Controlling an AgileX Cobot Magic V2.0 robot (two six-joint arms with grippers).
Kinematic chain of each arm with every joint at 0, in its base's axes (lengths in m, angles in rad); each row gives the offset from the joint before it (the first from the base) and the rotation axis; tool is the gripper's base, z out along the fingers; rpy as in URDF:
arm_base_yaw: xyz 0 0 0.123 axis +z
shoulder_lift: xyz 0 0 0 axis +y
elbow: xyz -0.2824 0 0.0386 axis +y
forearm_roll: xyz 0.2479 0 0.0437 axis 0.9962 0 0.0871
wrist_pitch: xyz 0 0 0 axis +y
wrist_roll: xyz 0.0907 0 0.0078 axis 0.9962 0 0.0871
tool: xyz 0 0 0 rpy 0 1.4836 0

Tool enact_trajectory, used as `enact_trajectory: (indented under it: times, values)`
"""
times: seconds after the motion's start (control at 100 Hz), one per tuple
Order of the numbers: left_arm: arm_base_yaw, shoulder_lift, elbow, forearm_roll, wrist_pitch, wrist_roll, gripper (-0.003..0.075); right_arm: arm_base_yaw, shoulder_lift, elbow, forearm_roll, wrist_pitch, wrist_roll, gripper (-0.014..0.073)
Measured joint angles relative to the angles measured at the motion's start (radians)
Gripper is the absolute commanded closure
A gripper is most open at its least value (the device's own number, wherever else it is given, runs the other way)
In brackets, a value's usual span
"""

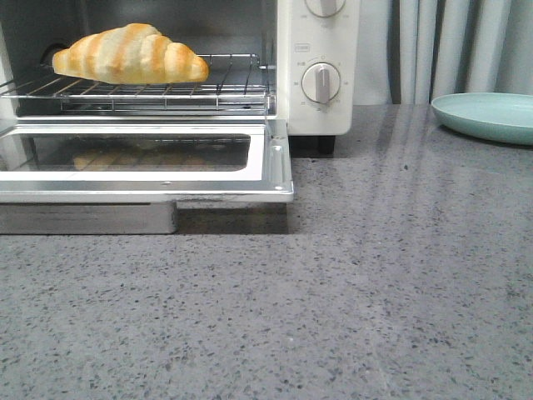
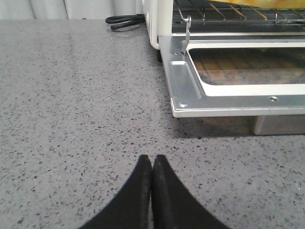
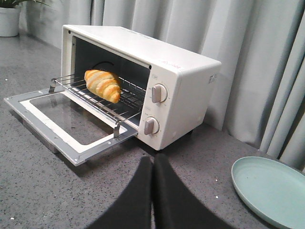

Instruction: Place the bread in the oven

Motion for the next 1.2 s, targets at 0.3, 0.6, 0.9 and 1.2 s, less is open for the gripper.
enact_trajectory:
  times: [0.3, 0.6, 0.9, 1.2]
  values:
    - [0.0, 0.0, 0.0, 0.0, 0.0, 0.0, 0.0741, 0.0, 0.0, 0.0, 0.0, 0.001, 0.0, 0.0662]
    - [0.0, 0.0, -0.001, 0.0, 0.0, 0.0, 0.0741, 0.0, 0.0, 0.002, 0.0, 0.001, 0.0, 0.0662]
    - [0.001, 0.0, 0.0, 0.0, 0.0, 0.0, 0.0741, -0.053, 0.0, 0.135, -0.081, 0.06, 0.0, 0.0662]
    - [0.001, 0.0, 0.0, 0.0, -0.002, -0.001, 0.0741, -0.353, 0.0, 0.34, -0.009, -0.243, 0.034, 0.0662]
